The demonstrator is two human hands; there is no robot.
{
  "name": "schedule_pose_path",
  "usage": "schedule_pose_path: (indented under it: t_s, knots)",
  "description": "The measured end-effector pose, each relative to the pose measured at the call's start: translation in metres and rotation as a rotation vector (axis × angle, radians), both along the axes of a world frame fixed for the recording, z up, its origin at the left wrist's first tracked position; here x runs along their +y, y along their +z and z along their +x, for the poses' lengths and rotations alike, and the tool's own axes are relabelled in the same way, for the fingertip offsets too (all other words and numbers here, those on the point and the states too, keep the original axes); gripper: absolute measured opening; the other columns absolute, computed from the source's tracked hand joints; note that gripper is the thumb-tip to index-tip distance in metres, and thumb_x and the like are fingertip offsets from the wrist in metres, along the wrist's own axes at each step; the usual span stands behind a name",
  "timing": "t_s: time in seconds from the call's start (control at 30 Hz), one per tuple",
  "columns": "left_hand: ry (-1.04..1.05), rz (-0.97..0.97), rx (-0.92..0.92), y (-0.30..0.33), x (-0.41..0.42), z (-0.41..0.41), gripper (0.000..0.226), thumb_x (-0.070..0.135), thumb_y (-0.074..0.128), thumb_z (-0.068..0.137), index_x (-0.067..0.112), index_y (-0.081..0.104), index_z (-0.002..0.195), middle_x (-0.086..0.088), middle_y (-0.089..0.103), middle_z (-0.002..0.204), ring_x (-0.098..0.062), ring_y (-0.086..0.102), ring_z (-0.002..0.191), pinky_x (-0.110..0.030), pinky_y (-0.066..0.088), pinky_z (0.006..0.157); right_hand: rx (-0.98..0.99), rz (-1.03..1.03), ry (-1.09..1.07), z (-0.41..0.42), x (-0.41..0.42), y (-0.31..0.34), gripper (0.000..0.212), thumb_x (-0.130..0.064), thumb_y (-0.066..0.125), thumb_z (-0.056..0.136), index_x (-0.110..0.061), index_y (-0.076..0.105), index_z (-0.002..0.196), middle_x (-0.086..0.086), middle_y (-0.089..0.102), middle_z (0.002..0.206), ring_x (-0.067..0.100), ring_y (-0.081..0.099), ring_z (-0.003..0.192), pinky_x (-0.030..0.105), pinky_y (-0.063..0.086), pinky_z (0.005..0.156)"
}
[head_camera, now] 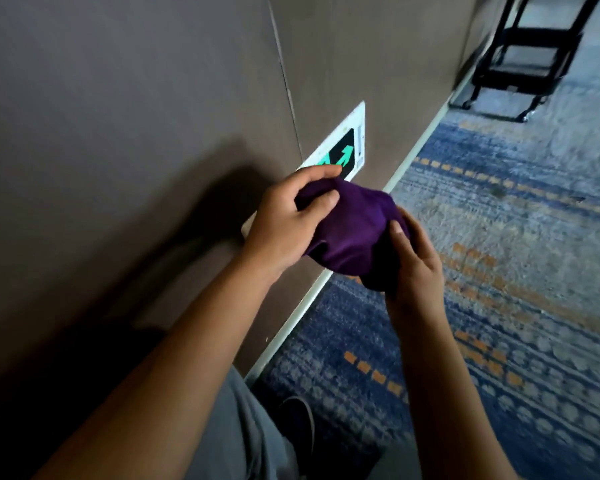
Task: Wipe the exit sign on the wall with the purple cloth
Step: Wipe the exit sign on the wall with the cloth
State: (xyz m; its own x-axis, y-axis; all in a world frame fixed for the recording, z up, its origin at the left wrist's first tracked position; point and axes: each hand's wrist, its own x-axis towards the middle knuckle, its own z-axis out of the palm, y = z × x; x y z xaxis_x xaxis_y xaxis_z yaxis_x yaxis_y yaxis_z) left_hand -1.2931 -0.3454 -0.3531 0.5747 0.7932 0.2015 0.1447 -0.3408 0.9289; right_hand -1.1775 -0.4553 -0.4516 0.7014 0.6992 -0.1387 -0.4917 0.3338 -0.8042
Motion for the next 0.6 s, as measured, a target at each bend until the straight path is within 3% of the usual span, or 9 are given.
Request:
schedule_pose_path:
  t_s: [0.07, 0.17, 0.23, 0.47, 0.53, 0.6]
  knots:
    - [0.004, 0.031, 0.035, 0.001, 0.007, -0.002, 0.031, 0.004, 0.066, 0.095, 0.014, 0.070, 0.124, 0.004, 0.073, 0.121, -0.006, 0.067, 0.116, -0.034, 0.050, 0.109, -0.047, -0.016, 0.015, 0.002, 0.006, 0.003, 0.030, -0.027, 0.065, 0.099, -0.025, 0.070, 0.129, 0.004, 0.072, 0.116, 0.024, 0.065, 0.097, 0.032, 0.057, 0.067]
    - [0.005, 0.019, 0.056, -0.005, 0.011, 0.000, 0.029, 0.004, 0.064, 0.096, 0.013, 0.070, 0.123, 0.004, 0.074, 0.118, -0.005, 0.068, 0.113, -0.031, 0.051, 0.107, -0.074, -0.009, 0.015, 0.005, 0.009, -0.001, 0.028, -0.027, 0.067, 0.095, -0.026, 0.074, 0.122, 0.005, 0.075, 0.124, 0.030, 0.069, 0.117, 0.051, 0.053, 0.101]
    - [0.047, -0.011, 0.057, -0.007, 0.009, -0.001, 0.028, 0.003, 0.063, 0.097, 0.011, 0.071, 0.122, 0.003, 0.074, 0.118, -0.005, 0.068, 0.113, -0.028, 0.051, 0.106, -0.064, -0.012, 0.064, 0.008, 0.013, -0.005, 0.027, -0.027, 0.066, 0.095, -0.027, 0.075, 0.122, 0.006, 0.076, 0.126, 0.034, 0.068, 0.125, 0.054, 0.051, 0.108]
    - [0.119, -0.067, -0.006, -0.021, 0.009, 0.008, 0.033, -0.002, 0.059, 0.098, 0.013, 0.065, 0.127, -0.007, 0.070, 0.127, -0.015, 0.065, 0.122, -0.038, 0.049, 0.111, -0.178, 0.031, 0.157, 0.018, 0.028, 0.007, 0.028, -0.020, 0.064, 0.098, -0.027, 0.074, 0.124, 0.005, 0.078, 0.121, 0.024, 0.074, 0.110, 0.030, 0.061, 0.086]
    - [0.101, 0.005, 0.020, -0.023, 0.006, 0.014, 0.035, -0.001, 0.061, 0.098, 0.014, 0.063, 0.129, -0.003, 0.068, 0.129, -0.009, 0.063, 0.124, -0.032, 0.048, 0.111, -0.159, 0.010, 0.151, 0.032, 0.031, 0.008, 0.031, -0.025, 0.065, 0.096, -0.025, 0.073, 0.126, 0.005, 0.078, 0.118, 0.020, 0.072, 0.096, 0.024, 0.059, 0.072]
    - [0.092, 0.087, 0.011, -0.029, 0.010, 0.012, 0.033, 0.000, 0.063, 0.097, 0.011, 0.063, 0.128, 0.004, 0.069, 0.125, 0.001, 0.063, 0.118, -0.021, 0.047, 0.106, -0.154, 0.008, 0.135, 0.041, 0.034, 0.003, 0.031, -0.022, 0.065, 0.095, -0.022, 0.074, 0.124, 0.009, 0.078, 0.119, 0.019, 0.071, 0.099, 0.029, 0.059, 0.080]
